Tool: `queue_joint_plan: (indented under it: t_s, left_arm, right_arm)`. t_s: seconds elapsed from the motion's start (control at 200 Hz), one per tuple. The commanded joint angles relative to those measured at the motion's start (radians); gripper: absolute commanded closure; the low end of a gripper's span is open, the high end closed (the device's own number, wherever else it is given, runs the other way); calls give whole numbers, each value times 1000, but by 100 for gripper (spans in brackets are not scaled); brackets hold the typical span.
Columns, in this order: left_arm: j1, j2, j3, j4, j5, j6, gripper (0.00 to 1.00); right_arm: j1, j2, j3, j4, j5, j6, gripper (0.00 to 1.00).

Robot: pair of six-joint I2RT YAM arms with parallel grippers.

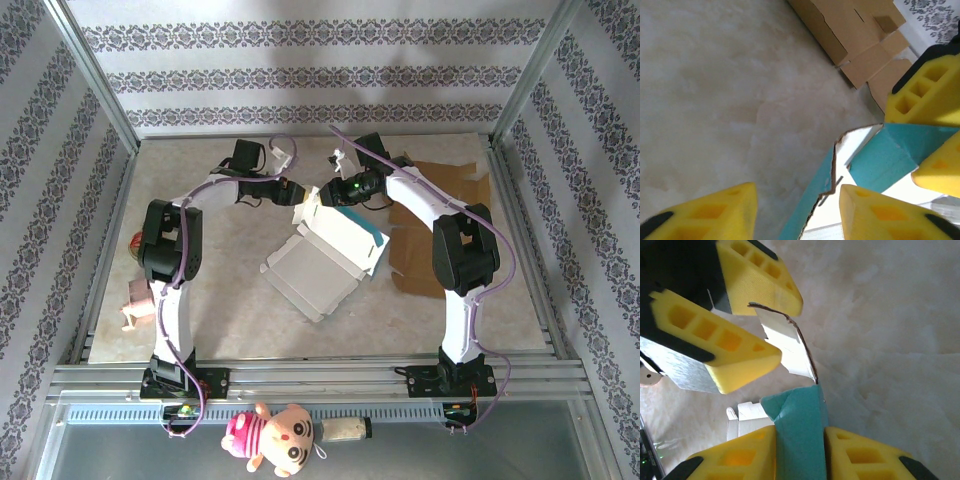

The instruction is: Fold the paper box

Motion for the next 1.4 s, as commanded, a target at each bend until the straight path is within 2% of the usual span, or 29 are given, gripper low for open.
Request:
queue_joint_plan:
  t_s: [0.0, 0.145, 0.245, 0.3, 0.55, 0.67, 0.72, 0.864, 0.999, 1.114, 1.174, 1.274, 1.394]
  left_arm:
    - [2, 2, -3, -33, 95, 24, 68]
    - [-8, -12, -44, -25, 110, 54, 85]
    - [-24, -24, -55, -32, 53, 95, 100]
    - [-32, -35, -61, -40, -2, 129, 100]
    - [-53, -121, -141, 32, -128, 275, 100]
    - [-61, -167, -216, 152, -141, 313, 100]
    - [-60, -179, -242, 201, -146, 313, 100]
    - [-63, -190, -238, 192, -145, 334, 100]
    - [-63, -184, -241, 201, -148, 337, 100]
    - [-66, -176, -236, 196, -155, 338, 100]
    - [-66, -178, -238, 199, -157, 341, 100]
    - [-66, -181, -244, 205, -156, 348, 100]
    - [-66, -186, -243, 206, -158, 357, 100]
  right_arm:
    - [6, -15, 33, -11, 4, -17, 72]
    - [6, -18, 36, -12, 7, -19, 70]
    - [8, -24, 41, -16, 7, -27, 68]
    - [8, -43, 35, -16, 14, -43, 63]
    - [-23, -209, -68, -44, 132, -265, 23]
    - [-87, -237, -88, -85, 42, -236, 15]
    - [-99, -252, -110, -106, 52, -255, 13]
    - [-93, -315, -224, -100, 199, -401, 19]
    - [-59, -306, -220, -153, 181, -530, 21]
    - [-37, -249, -165, -229, 148, -547, 22]
    - [-29, -214, -138, -266, 145, -546, 31]
    - [-25, -173, -113, -290, 150, -533, 52]
    - [-23, -158, -91, -314, 133, -536, 61]
